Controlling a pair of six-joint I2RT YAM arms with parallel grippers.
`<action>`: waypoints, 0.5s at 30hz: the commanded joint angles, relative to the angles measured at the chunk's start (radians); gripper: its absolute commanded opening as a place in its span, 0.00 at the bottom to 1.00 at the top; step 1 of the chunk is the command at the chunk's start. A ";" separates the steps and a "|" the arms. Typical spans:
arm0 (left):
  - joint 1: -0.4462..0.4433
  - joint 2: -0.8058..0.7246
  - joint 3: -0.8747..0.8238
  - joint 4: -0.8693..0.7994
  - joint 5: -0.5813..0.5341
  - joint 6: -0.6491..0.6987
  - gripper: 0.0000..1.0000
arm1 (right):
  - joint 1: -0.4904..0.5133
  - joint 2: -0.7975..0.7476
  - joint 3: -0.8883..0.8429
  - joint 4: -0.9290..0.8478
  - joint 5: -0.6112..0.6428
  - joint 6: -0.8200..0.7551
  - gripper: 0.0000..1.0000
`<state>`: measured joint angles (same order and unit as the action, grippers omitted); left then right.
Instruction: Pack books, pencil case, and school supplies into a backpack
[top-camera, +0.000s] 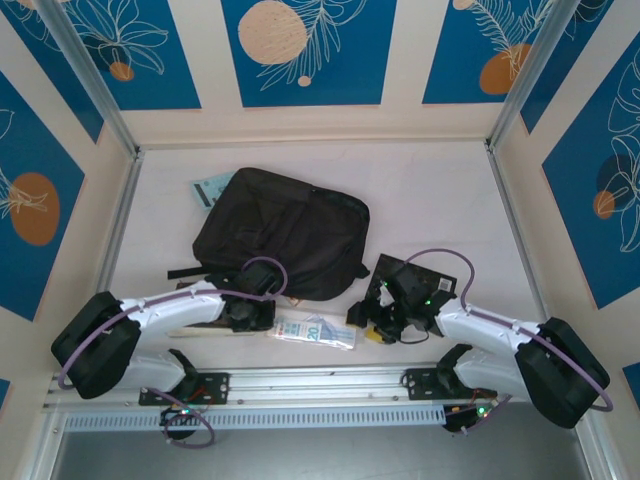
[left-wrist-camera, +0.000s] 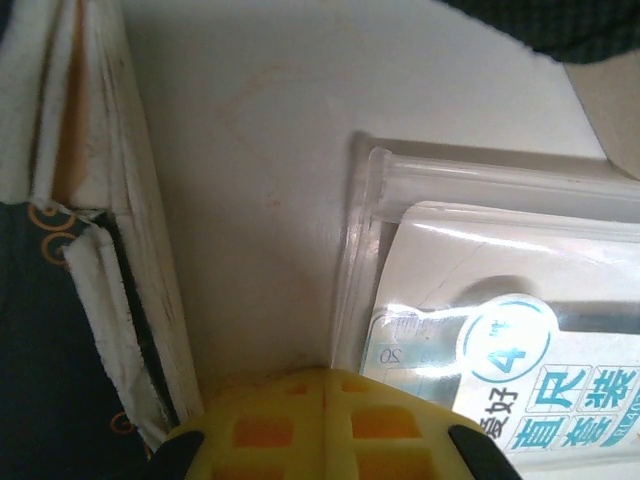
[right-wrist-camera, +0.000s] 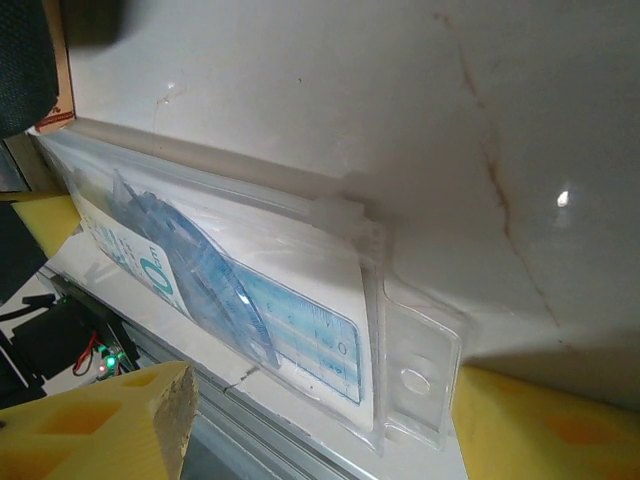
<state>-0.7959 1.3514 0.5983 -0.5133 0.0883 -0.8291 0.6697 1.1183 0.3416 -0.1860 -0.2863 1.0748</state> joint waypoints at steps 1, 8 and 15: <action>-0.013 0.097 -0.059 0.168 0.093 0.012 0.00 | 0.041 0.089 -0.021 0.382 -0.146 -0.033 0.68; -0.012 0.115 -0.056 0.182 0.110 0.018 0.00 | 0.044 0.130 0.007 0.407 -0.162 -0.036 0.68; -0.012 0.123 -0.054 0.190 0.117 0.022 0.00 | 0.044 0.166 0.007 0.457 -0.186 -0.031 0.65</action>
<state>-0.7929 1.3636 0.6060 -0.5175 0.0963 -0.8284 0.6651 1.1862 0.3763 -0.1829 -0.3161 1.0897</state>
